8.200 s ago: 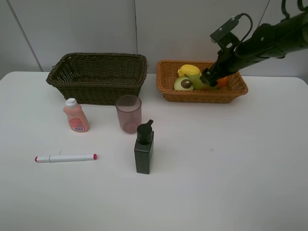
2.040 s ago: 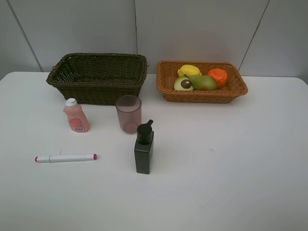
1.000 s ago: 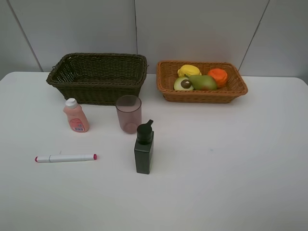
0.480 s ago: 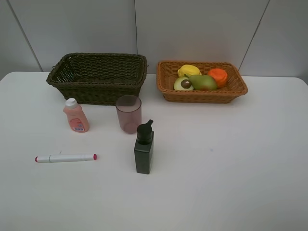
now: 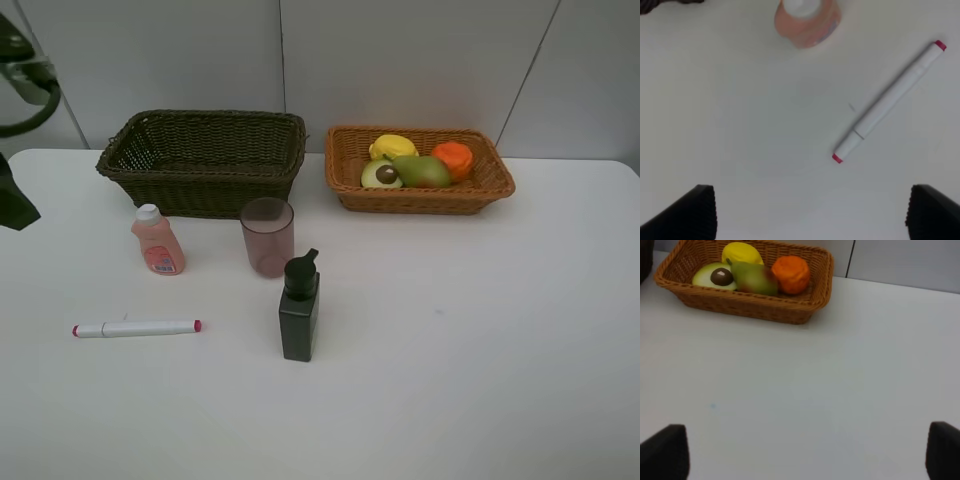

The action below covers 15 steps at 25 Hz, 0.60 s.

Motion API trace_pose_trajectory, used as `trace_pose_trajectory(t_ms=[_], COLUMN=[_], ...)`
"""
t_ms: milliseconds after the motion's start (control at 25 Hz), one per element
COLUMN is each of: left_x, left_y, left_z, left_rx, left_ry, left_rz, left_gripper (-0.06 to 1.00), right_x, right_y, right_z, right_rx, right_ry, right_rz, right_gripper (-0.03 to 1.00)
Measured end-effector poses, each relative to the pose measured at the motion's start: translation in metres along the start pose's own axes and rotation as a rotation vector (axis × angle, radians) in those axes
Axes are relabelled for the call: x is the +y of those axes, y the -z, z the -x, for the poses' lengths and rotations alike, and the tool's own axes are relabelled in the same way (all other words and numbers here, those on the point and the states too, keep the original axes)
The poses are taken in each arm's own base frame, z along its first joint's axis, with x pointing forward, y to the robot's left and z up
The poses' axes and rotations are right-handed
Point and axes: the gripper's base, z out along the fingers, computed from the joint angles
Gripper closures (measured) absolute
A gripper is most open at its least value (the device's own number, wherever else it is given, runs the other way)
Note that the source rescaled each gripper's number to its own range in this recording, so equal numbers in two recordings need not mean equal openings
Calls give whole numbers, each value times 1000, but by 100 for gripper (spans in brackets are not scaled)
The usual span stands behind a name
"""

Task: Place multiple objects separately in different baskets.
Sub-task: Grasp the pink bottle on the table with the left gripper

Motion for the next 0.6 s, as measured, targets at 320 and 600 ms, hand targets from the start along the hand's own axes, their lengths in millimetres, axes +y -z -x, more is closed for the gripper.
trace_pose_trajectory(t_ms=[320, 600], left_x=[-2, -1], left_y=[-39, -74], left_z=[52, 80], left_rx=[49, 141], left_ry=[-283, -463], left_rz=[-66, -59], left_gripper=[-6, -6], right_x=[0, 0], right_y=[0, 0], right_z=[0, 0], right_rx=[0, 0], right_ry=[0, 0], right_rz=[0, 0], right_gripper=[-3, -3])
